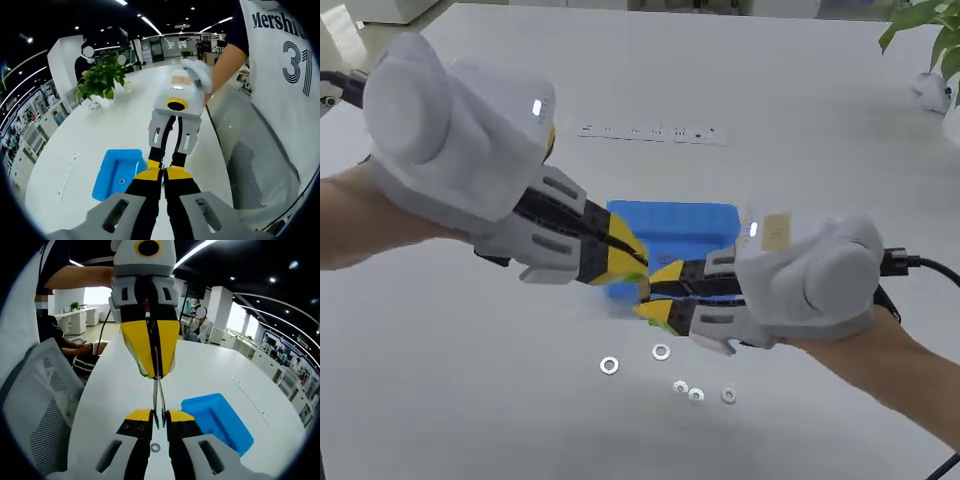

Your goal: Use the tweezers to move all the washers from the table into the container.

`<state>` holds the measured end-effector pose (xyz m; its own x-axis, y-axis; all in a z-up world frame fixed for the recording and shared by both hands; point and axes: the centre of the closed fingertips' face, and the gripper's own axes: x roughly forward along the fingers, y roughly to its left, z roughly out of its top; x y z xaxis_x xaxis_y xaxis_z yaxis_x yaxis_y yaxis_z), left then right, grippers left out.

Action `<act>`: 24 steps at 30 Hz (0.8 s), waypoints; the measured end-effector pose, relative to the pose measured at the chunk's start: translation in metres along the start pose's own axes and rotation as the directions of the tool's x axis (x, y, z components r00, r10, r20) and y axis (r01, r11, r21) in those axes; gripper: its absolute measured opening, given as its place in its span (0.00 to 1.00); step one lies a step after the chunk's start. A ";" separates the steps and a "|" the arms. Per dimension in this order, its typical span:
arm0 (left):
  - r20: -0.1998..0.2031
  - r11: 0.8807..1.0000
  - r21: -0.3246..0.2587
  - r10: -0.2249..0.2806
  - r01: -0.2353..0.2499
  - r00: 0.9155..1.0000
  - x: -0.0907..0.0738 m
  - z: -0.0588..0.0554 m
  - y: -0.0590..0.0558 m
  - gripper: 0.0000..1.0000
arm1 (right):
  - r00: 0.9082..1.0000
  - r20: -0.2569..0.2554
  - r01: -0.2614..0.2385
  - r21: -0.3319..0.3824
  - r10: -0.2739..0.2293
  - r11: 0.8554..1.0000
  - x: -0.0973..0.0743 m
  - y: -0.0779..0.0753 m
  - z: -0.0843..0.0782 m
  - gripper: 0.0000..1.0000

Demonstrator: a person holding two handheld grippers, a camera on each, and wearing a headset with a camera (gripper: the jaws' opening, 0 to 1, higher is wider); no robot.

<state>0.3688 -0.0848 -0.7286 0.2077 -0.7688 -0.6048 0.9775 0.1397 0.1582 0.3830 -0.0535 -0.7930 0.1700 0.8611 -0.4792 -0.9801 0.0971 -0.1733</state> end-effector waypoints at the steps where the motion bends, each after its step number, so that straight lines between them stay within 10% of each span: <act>1: -0.002 1.000 -0.004 -0.002 0.002 1.000 -0.001 -0.002 -0.003 0.06 | 1.000 0.001 -0.005 0.003 0.005 1.000 0.002 0.004 0.000 0.12; 24: -0.019 0.992 -0.128 -0.012 0.009 1.000 -0.003 -0.054 -0.014 0.06 | 0.997 -0.005 -0.080 0.110 0.081 0.991 0.043 0.033 -0.019 0.12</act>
<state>0.3563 -0.0510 -0.7715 0.1970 -0.7585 -0.6212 0.9760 0.2117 0.0511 0.3597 -0.0231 -0.8360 0.0910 0.8636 -0.4958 -0.9958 0.0828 -0.0386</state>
